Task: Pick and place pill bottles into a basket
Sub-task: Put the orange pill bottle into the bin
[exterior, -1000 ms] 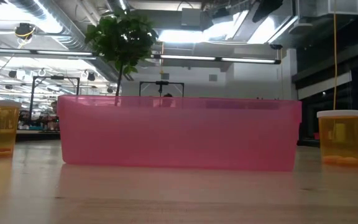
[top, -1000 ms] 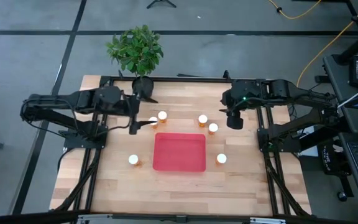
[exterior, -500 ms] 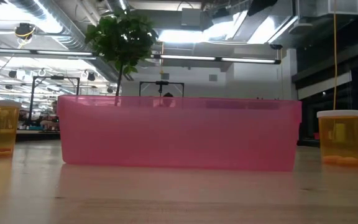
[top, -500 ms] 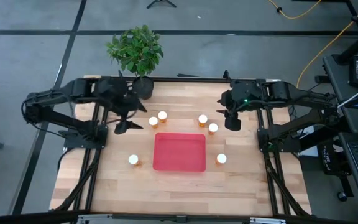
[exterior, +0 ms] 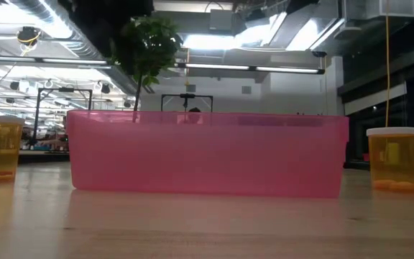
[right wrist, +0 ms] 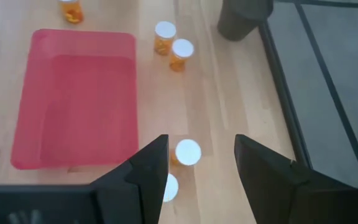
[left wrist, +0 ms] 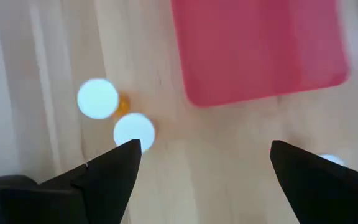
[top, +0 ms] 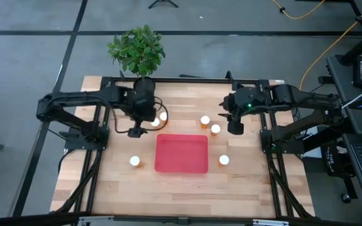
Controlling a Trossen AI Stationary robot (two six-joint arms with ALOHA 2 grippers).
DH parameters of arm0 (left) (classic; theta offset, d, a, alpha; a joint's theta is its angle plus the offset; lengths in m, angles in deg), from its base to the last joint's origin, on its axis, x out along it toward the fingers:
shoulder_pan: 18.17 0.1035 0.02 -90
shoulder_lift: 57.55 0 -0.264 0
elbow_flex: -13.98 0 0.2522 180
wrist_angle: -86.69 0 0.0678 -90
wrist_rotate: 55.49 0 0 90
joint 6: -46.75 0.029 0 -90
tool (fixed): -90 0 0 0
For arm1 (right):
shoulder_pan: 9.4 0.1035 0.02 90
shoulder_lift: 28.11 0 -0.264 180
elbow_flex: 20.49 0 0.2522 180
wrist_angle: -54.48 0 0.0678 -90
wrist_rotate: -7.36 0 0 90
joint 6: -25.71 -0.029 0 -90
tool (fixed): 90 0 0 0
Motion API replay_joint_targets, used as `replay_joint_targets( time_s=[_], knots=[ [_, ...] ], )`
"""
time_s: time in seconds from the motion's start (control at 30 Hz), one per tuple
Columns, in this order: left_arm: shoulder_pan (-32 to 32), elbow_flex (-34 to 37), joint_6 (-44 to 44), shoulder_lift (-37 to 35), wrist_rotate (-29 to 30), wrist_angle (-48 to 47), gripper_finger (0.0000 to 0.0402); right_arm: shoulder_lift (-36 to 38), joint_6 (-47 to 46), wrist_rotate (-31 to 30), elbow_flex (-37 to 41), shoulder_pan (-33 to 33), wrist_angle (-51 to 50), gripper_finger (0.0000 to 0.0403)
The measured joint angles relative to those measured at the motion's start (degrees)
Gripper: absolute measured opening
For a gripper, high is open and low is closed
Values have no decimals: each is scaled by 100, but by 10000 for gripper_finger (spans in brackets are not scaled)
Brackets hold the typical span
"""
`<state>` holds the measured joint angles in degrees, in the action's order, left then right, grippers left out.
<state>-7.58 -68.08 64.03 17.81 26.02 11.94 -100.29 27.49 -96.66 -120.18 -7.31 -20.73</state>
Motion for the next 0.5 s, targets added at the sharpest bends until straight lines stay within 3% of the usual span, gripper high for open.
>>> replay_joint_targets(
  time_s=[0.3,0.5],
  knots=[
    [45,730,-67,106,-15,1479,352,0,11,4,0,253,-11,185],
    [237,1144,-56,99,128,1703,352,0,23,5,0,294,-20,185]
  ],
)
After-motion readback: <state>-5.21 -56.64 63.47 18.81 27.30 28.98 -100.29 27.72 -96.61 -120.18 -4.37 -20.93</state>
